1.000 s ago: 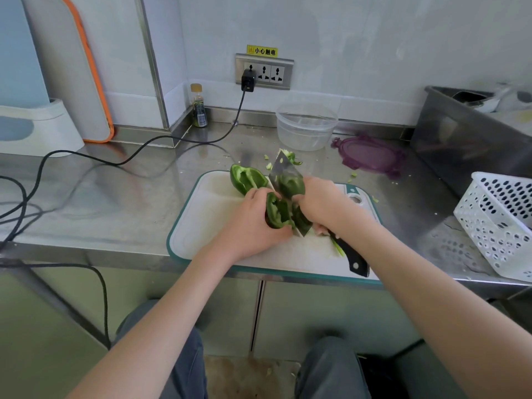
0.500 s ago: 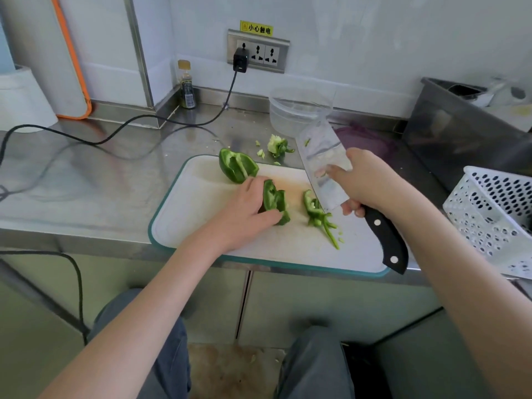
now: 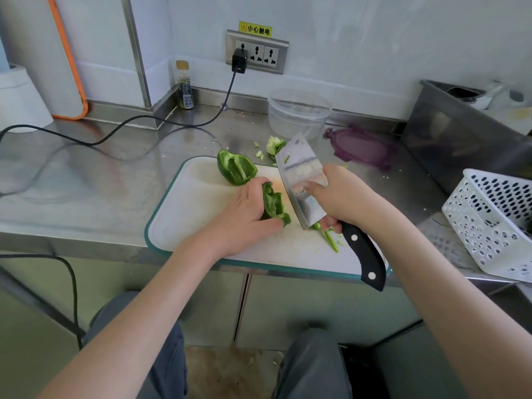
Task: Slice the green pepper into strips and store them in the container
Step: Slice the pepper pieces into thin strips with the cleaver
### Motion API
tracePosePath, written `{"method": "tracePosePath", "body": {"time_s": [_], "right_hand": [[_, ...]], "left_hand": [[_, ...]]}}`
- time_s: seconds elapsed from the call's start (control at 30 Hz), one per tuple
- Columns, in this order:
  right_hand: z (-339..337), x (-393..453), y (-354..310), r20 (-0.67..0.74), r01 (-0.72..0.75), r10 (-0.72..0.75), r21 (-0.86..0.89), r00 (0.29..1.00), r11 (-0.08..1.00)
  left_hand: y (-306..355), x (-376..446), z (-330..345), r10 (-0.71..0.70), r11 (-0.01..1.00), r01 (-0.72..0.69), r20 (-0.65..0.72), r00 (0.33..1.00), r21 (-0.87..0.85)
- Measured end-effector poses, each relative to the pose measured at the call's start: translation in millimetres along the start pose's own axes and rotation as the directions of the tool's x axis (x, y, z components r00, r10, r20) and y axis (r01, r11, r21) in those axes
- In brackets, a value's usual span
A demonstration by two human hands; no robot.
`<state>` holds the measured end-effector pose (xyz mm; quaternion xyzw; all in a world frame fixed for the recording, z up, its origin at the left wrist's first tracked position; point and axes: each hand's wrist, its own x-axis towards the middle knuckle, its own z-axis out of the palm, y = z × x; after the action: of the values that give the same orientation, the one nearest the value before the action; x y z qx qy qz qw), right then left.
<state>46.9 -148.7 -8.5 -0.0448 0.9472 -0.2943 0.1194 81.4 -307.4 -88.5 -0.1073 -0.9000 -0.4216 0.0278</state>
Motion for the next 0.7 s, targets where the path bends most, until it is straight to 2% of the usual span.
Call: {"method": "tracePosePath", "body": {"time_s": [0.2,0.5,0.7], "right_hand": [[0.7,-2.8,-2.8,0.029,-0.002,0.002,0.002,1.000,1.000],[4.1,-5.7,-9.0,0.043,-0.009,0.008,0.027,0.999,1.000],[8.4,-7.9,-10.0,0.046,-0.015,0.015,0.006,0.999,1.000]], "left_hand": [[0.2,-0.1,0.7,0.016,0.998,-0.013,-0.037,0.999,0.062],[-2.3,1.4,1.6,0.029,0.996,-0.027,-0.024,0.999,0.086],[-4.8,2.3,3.0,0.056,0.985,-0.056,0.005,0.998,0.165]]}}
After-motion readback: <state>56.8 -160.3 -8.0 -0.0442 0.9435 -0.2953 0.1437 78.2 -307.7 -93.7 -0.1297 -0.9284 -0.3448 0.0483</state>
